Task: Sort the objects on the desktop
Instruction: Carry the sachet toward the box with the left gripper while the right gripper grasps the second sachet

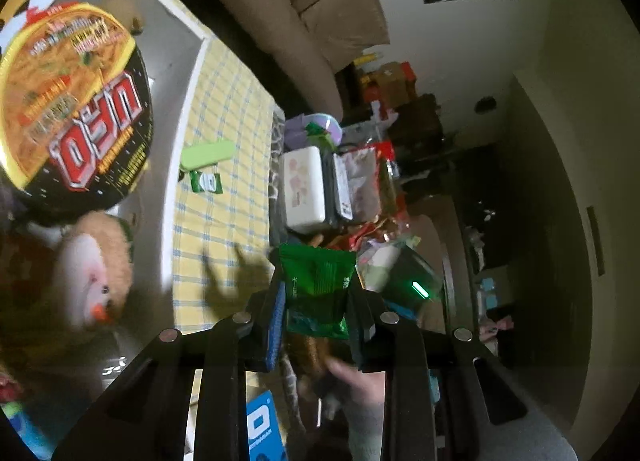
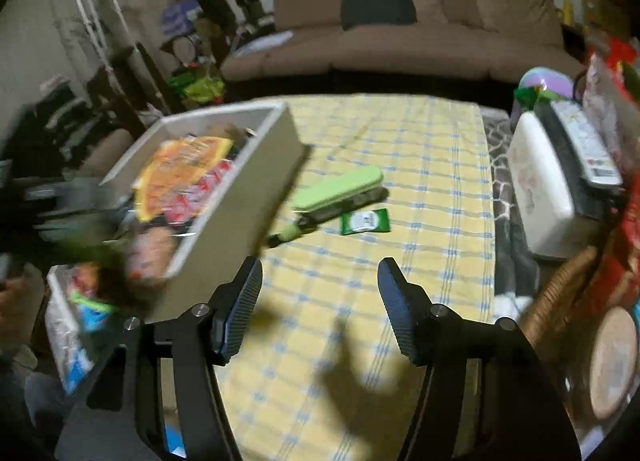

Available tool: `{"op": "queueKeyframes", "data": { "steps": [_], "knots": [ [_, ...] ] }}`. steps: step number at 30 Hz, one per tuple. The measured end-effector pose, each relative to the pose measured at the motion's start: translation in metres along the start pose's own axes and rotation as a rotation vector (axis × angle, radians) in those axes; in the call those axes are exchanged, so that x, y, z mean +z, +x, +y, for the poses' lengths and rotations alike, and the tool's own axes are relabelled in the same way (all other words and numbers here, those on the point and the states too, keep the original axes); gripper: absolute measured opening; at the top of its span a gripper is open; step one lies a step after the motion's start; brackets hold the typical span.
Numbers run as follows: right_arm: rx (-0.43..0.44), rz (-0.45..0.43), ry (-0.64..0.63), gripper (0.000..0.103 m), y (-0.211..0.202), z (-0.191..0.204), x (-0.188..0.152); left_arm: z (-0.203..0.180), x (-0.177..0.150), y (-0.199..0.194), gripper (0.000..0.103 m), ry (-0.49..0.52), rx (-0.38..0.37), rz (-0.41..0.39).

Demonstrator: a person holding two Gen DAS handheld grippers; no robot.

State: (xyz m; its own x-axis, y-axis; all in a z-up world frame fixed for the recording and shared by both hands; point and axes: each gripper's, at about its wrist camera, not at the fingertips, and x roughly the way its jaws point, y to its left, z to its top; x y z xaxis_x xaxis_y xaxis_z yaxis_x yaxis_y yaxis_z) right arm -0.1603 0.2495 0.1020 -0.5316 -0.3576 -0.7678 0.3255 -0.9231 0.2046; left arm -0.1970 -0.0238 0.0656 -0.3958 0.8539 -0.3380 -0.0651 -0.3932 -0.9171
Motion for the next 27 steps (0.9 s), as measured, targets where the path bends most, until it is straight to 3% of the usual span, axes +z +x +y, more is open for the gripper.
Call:
{"op": "queueKeyframes", "data": {
  "steps": [8,17,19,24,27],
  "knots": [
    [-0.058,0.132,-0.02,0.058,0.11,-0.029,0.037,0.019,0.01,-0.019,0.026,-0.013,-0.048,-0.007],
    [-0.15,0.221,-0.119,0.057,0.167,-0.028,0.031,0.037,0.011,-0.023,0.026,-0.043,-0.075,-0.013],
    [-0.166,0.2,-0.147,0.055,0.166,-0.023,0.028,0.039,0.009,-0.026,0.026,-0.048,-0.074,-0.015],
    [-0.167,0.188,-0.141,0.032,0.156,-0.026,0.027,0.037,0.005,-0.048,0.026,-0.059,-0.092,-0.042],
    [-0.166,0.184,-0.147,0.023,0.142,-0.027,0.026,0.033,0.003,-0.074,0.026,-0.044,-0.085,-0.08]
  ]
}}
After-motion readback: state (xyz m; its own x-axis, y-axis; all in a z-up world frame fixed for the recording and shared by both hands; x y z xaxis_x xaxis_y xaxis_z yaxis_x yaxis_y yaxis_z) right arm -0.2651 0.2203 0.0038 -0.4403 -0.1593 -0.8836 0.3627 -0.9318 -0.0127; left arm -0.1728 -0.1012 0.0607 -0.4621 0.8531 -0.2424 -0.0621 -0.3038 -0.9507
